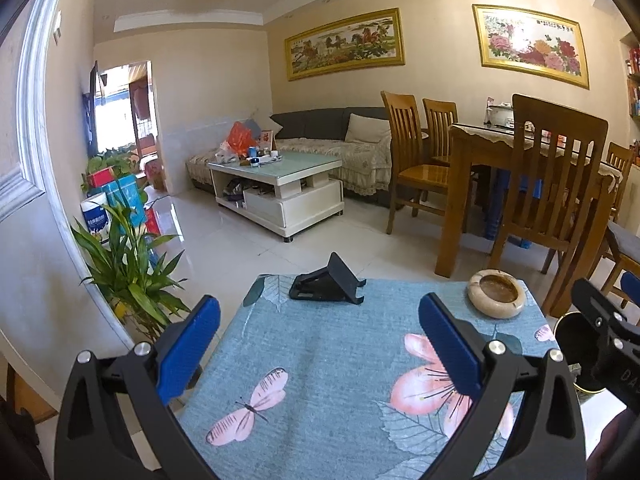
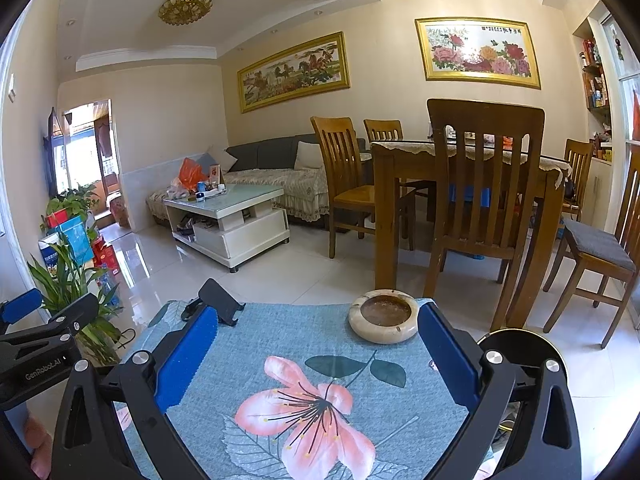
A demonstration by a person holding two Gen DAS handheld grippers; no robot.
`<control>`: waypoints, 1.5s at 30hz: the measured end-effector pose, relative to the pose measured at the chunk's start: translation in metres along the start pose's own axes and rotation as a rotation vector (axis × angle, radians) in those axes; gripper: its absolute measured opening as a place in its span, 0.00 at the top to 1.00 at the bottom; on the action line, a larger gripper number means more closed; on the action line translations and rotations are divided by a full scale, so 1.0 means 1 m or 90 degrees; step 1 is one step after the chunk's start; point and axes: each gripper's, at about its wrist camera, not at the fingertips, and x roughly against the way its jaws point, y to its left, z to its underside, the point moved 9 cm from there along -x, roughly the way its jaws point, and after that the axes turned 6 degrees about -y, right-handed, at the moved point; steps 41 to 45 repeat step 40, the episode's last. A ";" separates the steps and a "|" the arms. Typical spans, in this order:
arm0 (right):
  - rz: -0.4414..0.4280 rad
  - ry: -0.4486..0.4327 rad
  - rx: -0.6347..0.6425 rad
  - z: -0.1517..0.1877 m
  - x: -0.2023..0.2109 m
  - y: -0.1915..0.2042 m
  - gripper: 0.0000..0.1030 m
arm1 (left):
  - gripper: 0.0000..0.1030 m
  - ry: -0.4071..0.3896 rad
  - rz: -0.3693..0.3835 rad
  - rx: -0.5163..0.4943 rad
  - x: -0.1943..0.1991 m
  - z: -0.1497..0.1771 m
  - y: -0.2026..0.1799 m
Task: Collect trash
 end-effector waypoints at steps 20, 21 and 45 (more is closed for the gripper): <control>-0.002 0.009 -0.004 0.007 -0.004 0.003 0.03 | 0.03 0.013 0.055 0.010 -0.004 0.004 -0.012; -0.002 0.009 -0.004 0.006 -0.005 0.003 0.03 | 0.03 0.017 0.068 0.017 -0.004 0.005 -0.013; 0.003 0.014 -0.007 0.017 -0.005 0.004 0.03 | 0.03 -0.014 0.009 -0.015 -0.006 0.007 -0.008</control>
